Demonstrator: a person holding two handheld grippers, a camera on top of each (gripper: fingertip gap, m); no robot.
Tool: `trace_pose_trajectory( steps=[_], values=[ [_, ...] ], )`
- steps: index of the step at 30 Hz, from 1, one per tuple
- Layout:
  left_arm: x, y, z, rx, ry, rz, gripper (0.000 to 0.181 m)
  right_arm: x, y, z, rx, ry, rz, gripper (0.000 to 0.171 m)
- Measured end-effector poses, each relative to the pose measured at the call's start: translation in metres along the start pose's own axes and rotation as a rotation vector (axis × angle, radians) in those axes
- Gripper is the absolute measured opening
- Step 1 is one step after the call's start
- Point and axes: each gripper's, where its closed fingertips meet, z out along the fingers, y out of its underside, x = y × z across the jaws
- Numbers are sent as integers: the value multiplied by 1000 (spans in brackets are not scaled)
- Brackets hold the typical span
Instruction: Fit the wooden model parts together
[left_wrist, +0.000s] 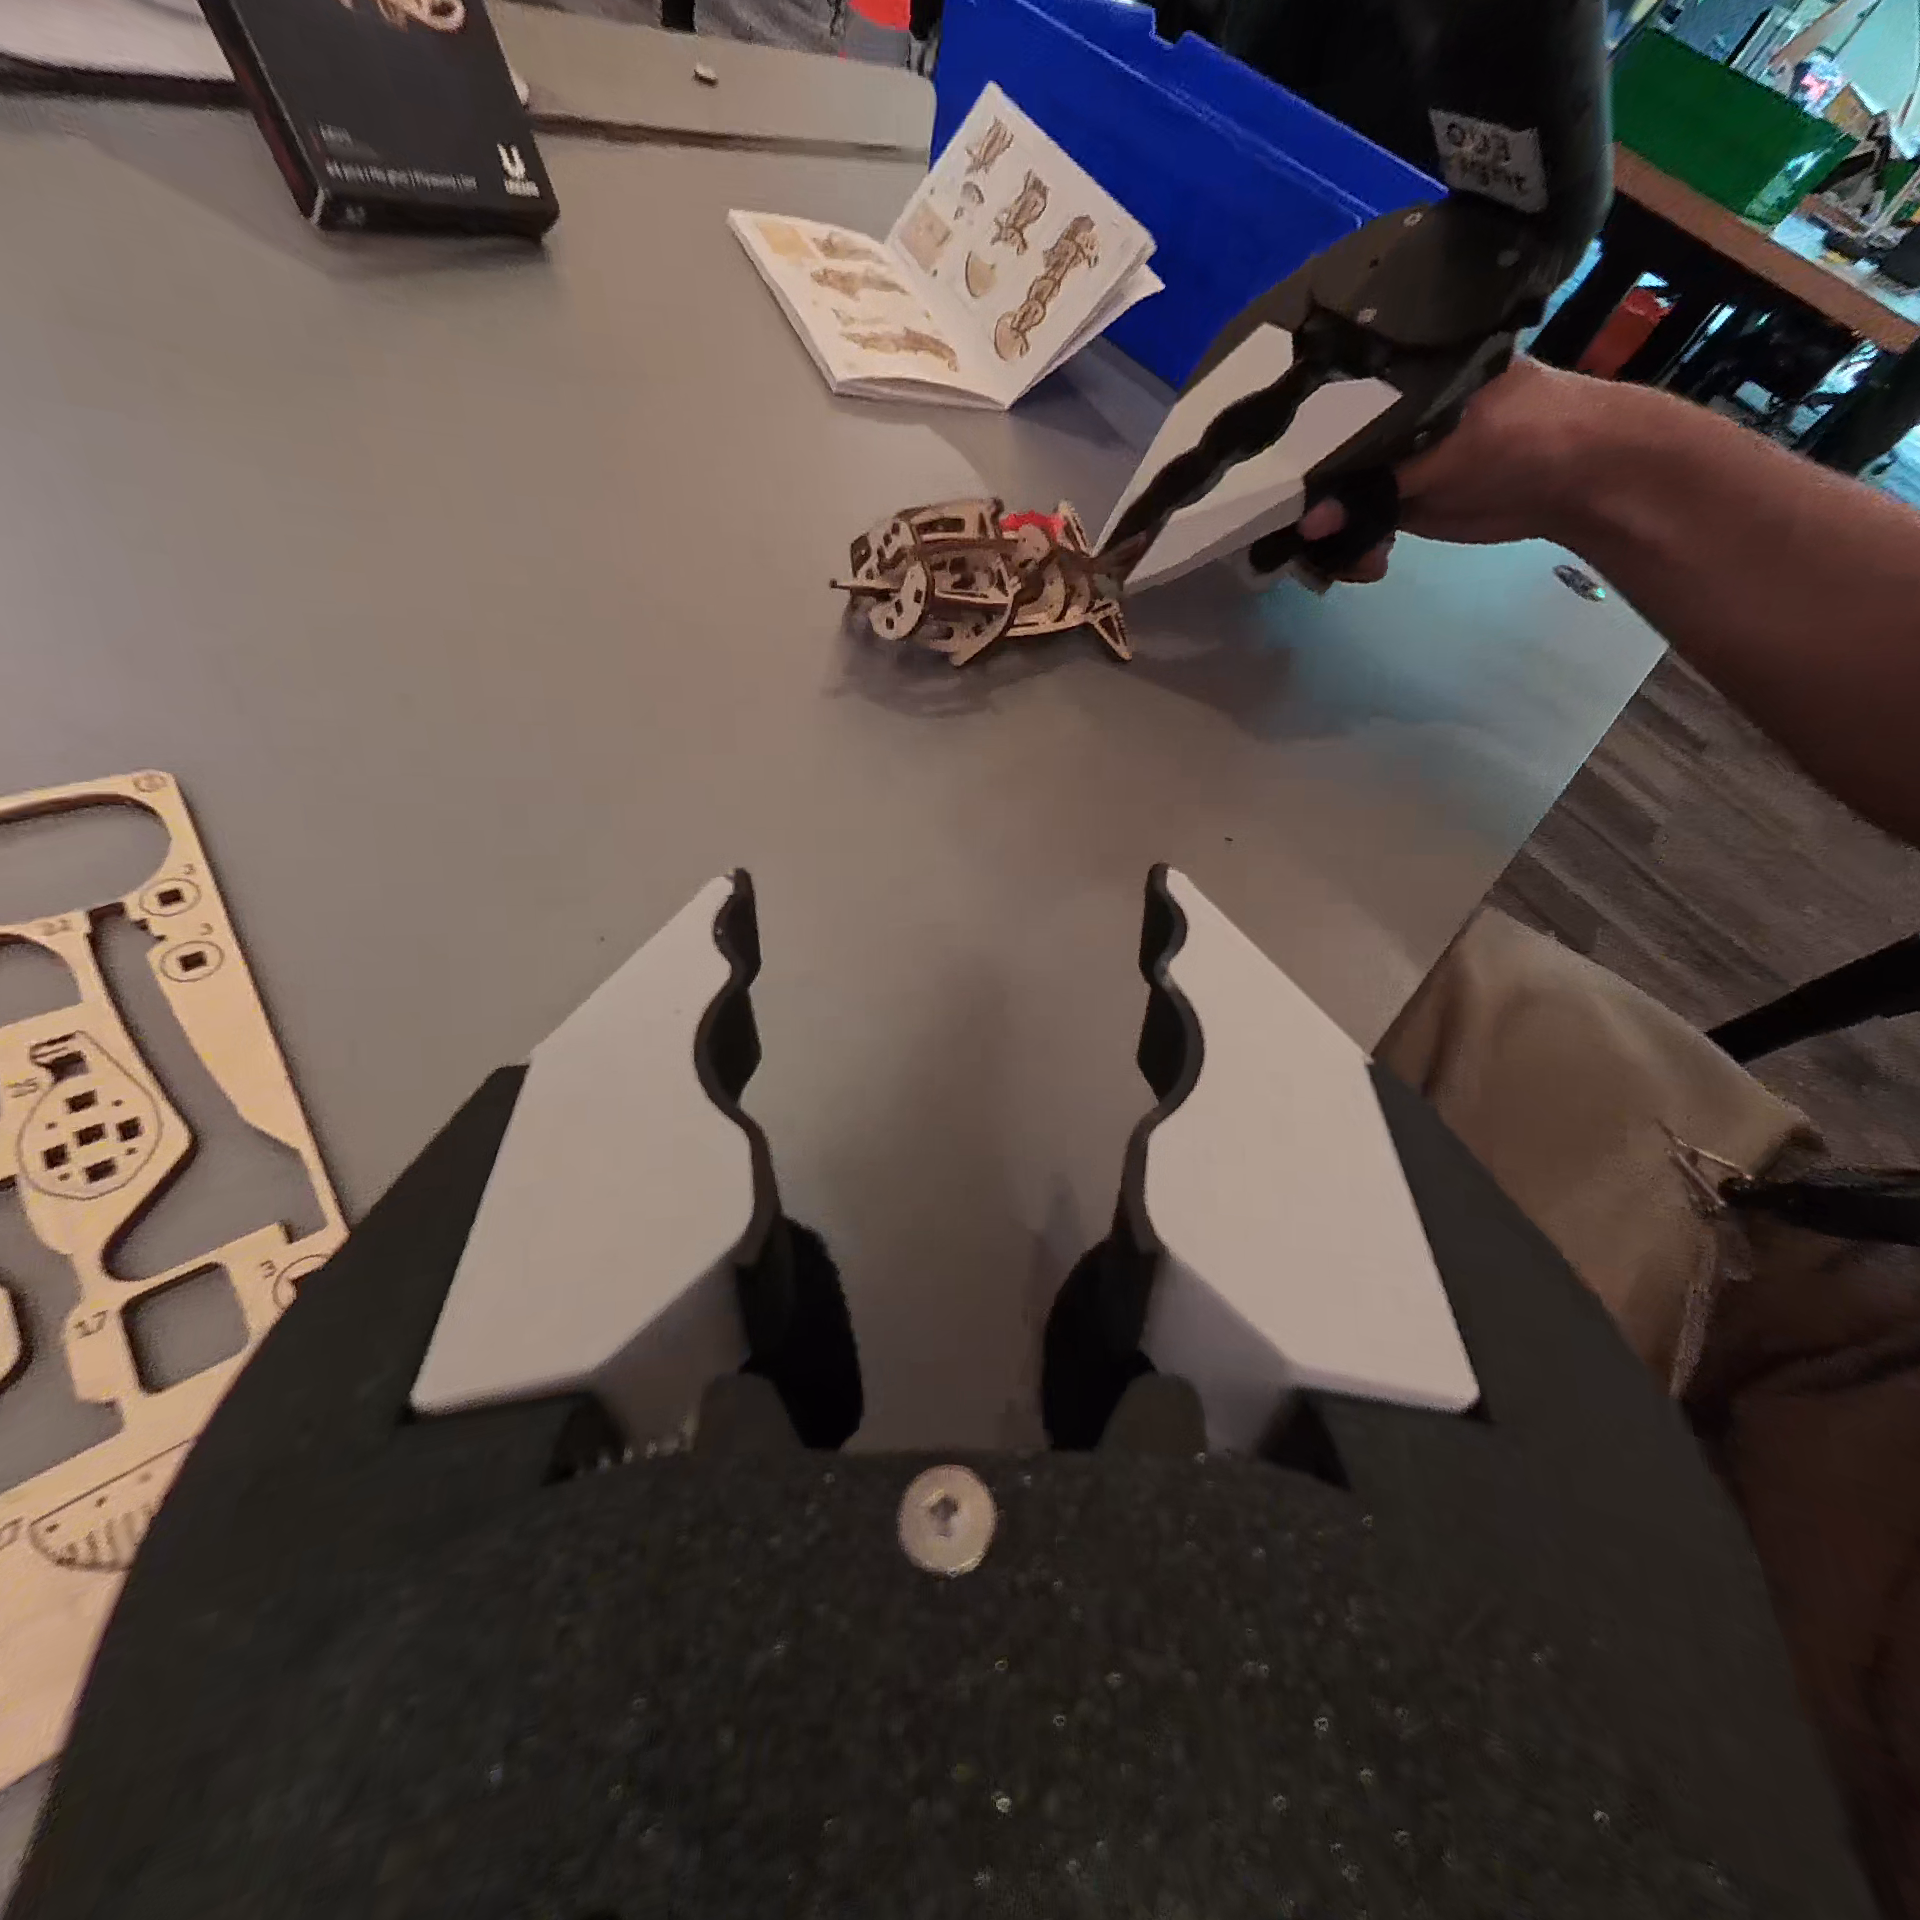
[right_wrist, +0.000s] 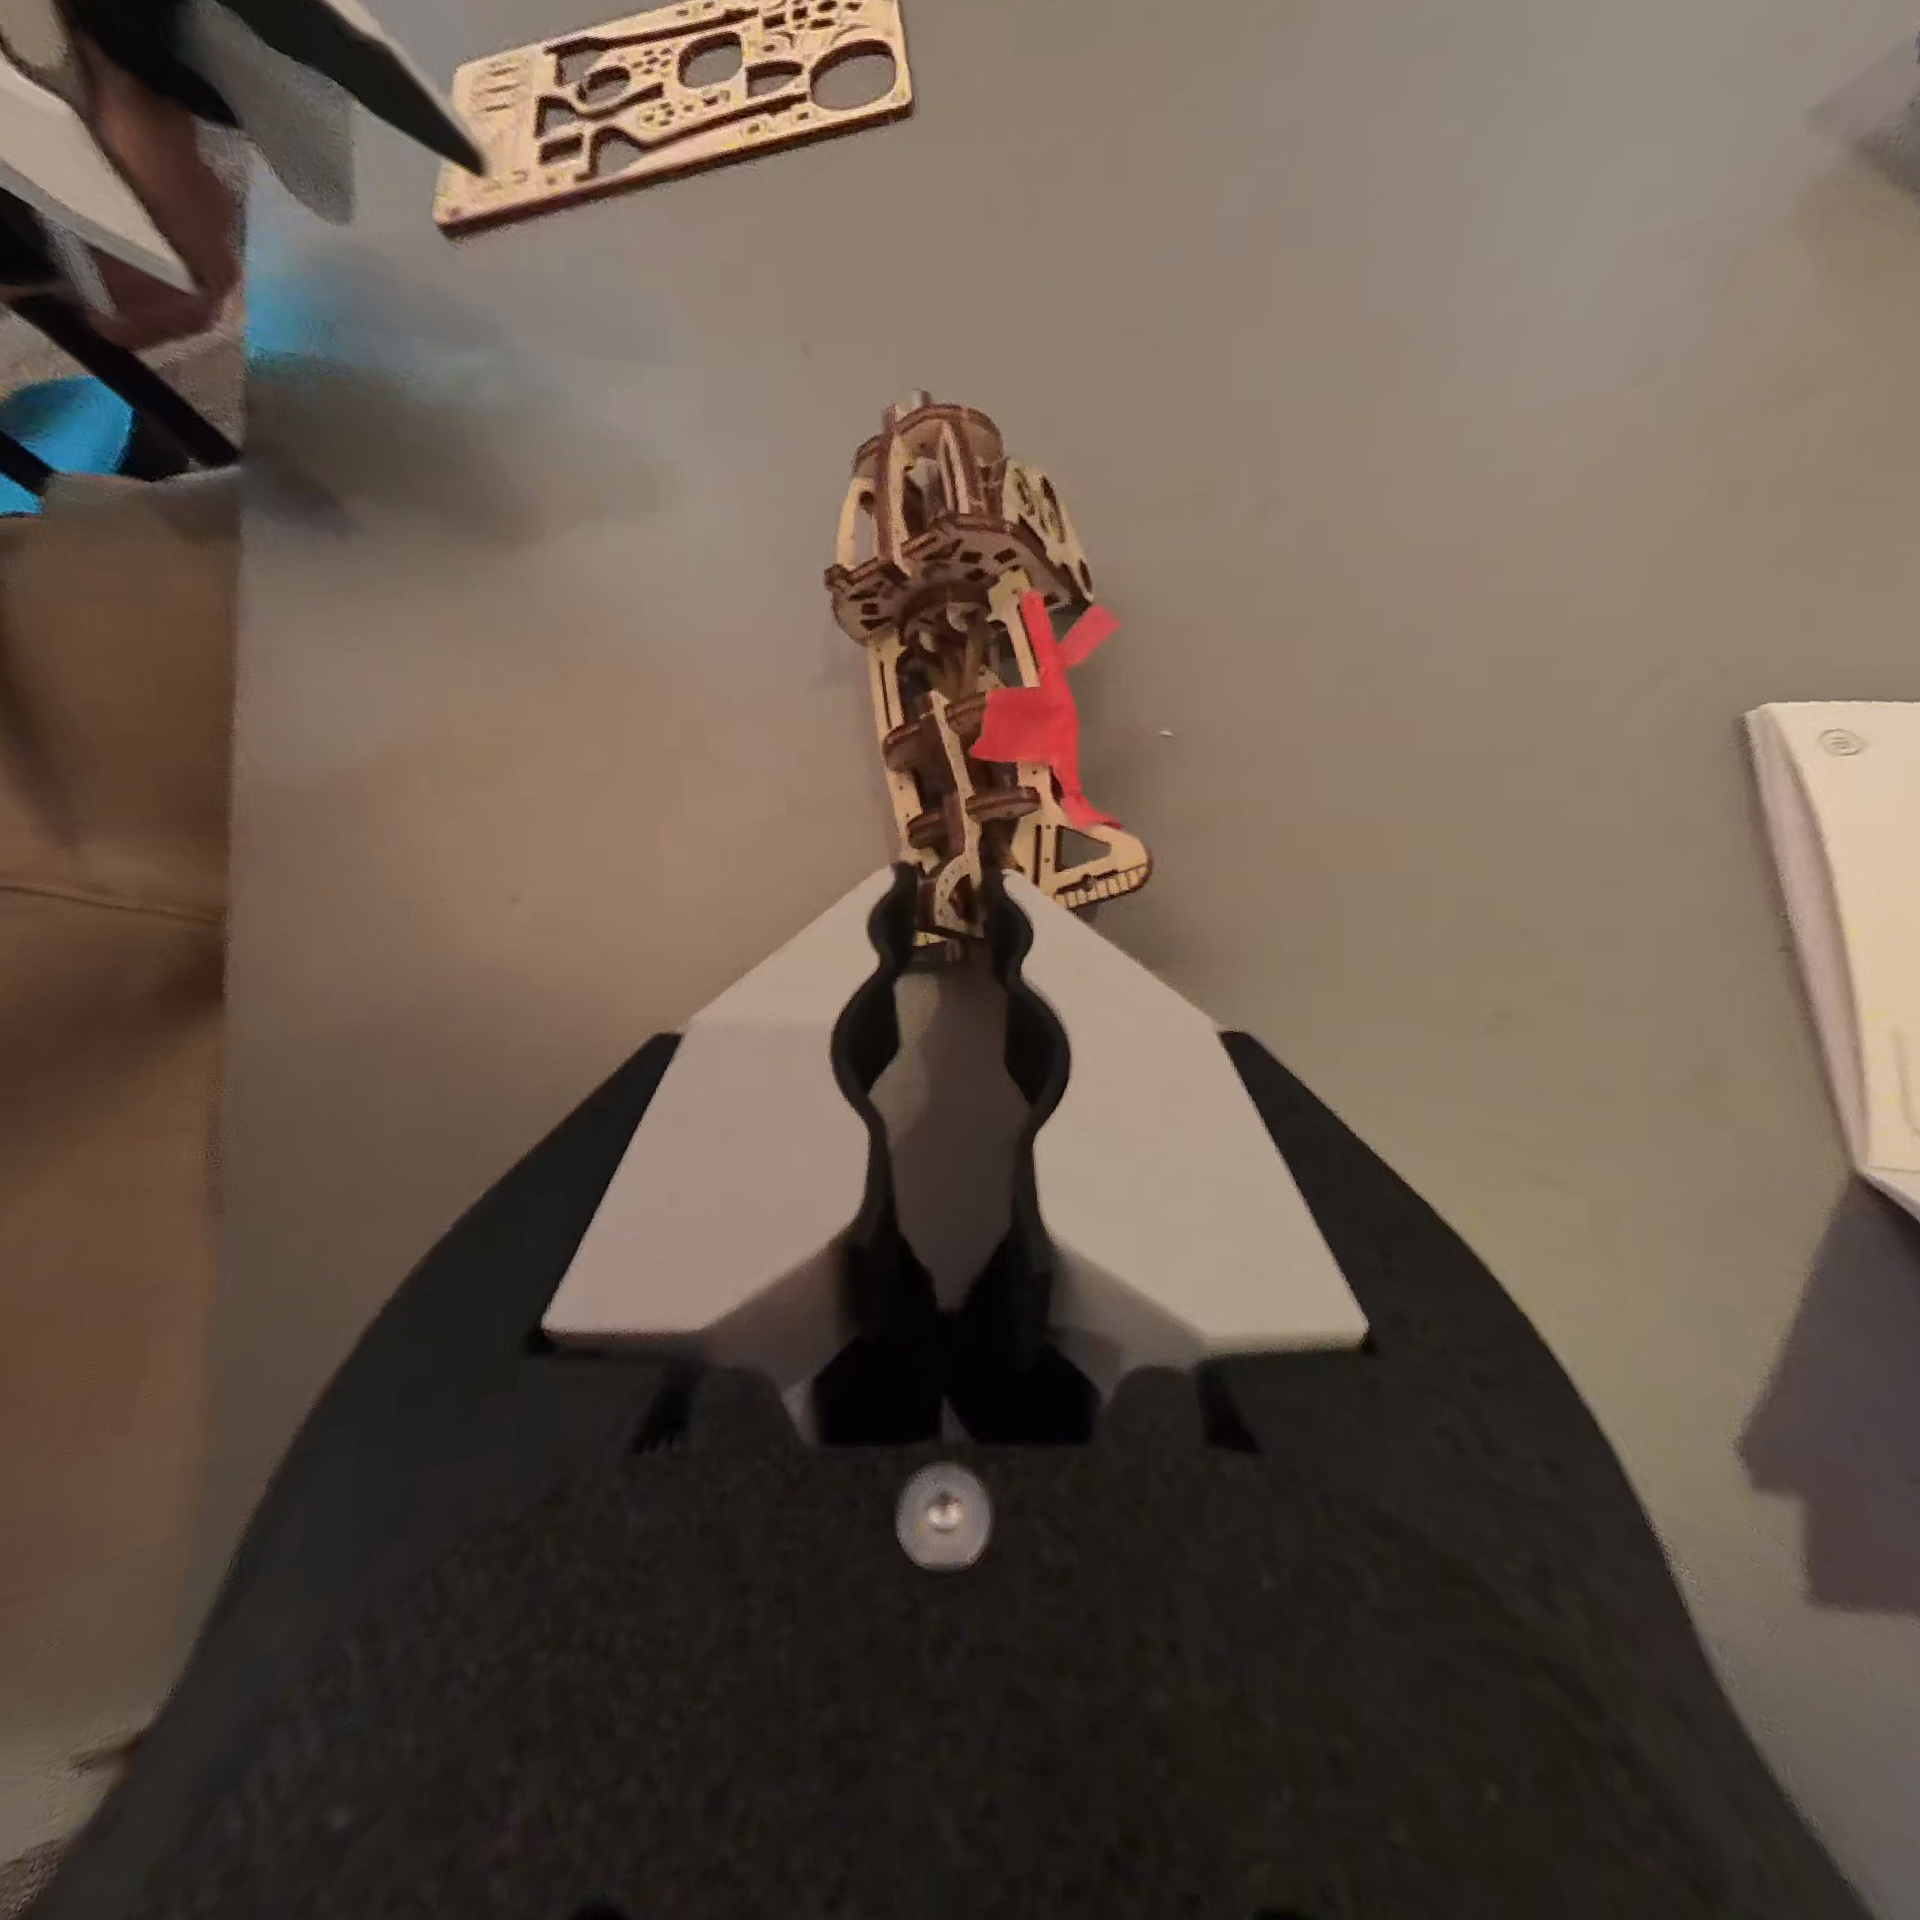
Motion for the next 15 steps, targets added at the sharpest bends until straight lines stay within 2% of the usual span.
trace_pose_trajectory(
  steps=[3, 4, 6, 10, 15],
  values=[
    [-2, -3, 6, -11, 36, -14, 68, -6, 1, -4, -5, -18, 54, 31],
    [-3, -5, 8, -13, 42, -6, 68, -7, 0, -9, 3, -14, 71, 33],
    [-6, -9, 11, -16, 45, 9, 67, -9, -4, -21, 40, 16, 94, 32],
    [-14, -20, 18, -4, 55, 26, 65, -5, -20, -48, 178, 211, 188, 32],
    [-15, -31, 40, -30, 119, 38, 58, -21, -15, -53, 239, 403, 244, 32]
  ],
)
